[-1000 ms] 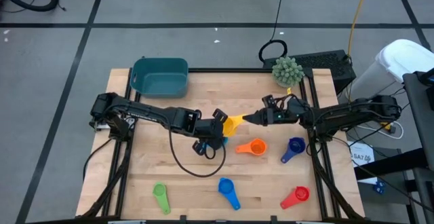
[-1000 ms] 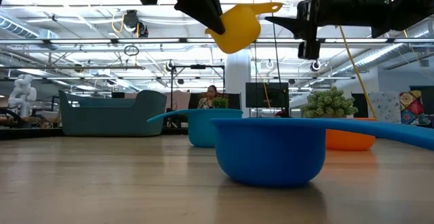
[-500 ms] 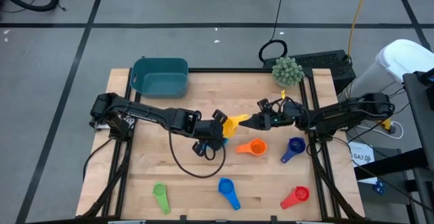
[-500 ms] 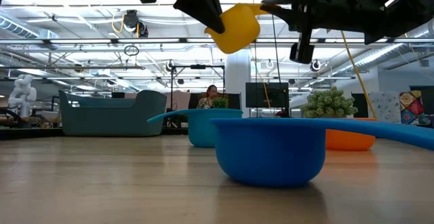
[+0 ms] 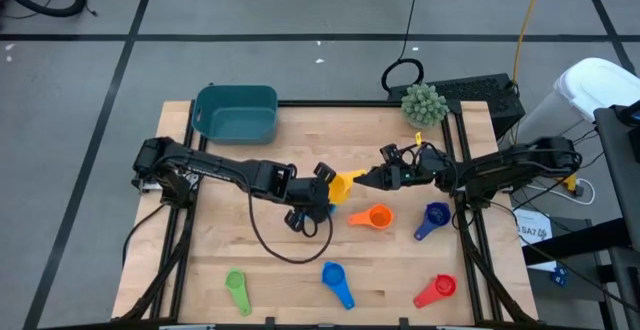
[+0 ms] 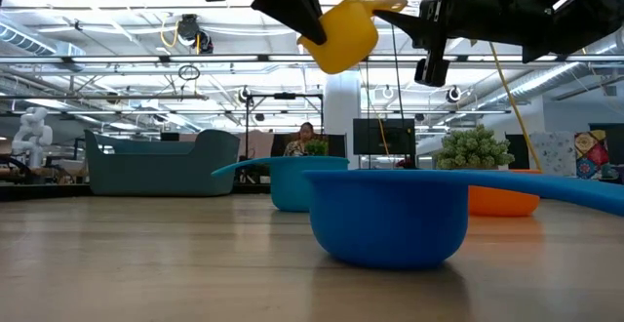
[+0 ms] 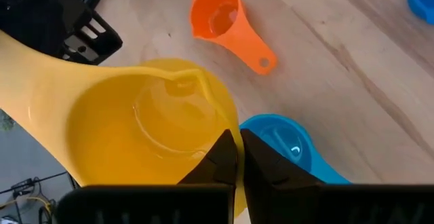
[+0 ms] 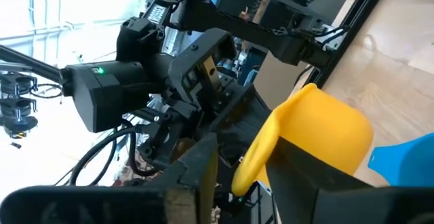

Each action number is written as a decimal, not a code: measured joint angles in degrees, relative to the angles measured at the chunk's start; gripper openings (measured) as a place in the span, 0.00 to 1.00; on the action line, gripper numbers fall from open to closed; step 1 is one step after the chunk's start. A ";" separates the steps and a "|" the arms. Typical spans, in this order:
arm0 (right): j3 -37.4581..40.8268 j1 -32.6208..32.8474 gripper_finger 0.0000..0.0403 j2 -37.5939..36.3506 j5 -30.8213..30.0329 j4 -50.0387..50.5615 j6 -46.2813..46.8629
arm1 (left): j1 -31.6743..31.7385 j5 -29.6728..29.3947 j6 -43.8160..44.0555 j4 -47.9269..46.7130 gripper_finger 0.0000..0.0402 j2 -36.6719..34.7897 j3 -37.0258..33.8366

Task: Nest measuring cups in basket
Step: Stack the yellow measuring cup on top of the light blue measuring cup

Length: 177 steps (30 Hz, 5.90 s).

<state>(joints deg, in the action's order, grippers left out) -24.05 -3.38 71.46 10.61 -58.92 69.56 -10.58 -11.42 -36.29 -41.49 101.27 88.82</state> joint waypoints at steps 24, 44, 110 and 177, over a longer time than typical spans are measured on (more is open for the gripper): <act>0.00 0.07 0.00 -0.07 1.15 1.80 -7.75 | -1.39 -1.81 -0.72 1.23 0.11 0.00 0.00; 0.02 -0.68 0.00 -0.73 -9.30 5.10 -29.15 | 0.89 -12.02 20.66 2.58 0.59 -0.28 5.18; -0.13 20.03 0.00 -21.12 -33.28 -3.19 -96.98 | 7.82 -14.07 41.85 55.51 0.09 -2.06 -0.41; -1.42 15.11 0.70 -28.85 -30.29 19.77 -68.40 | 7.86 0.03 -9.25 -34.35 0.07 15.44 24.37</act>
<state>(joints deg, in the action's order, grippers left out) -25.47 11.73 42.61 -19.68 -39.15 1.15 -2.72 -11.39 -45.55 -75.84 116.71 113.18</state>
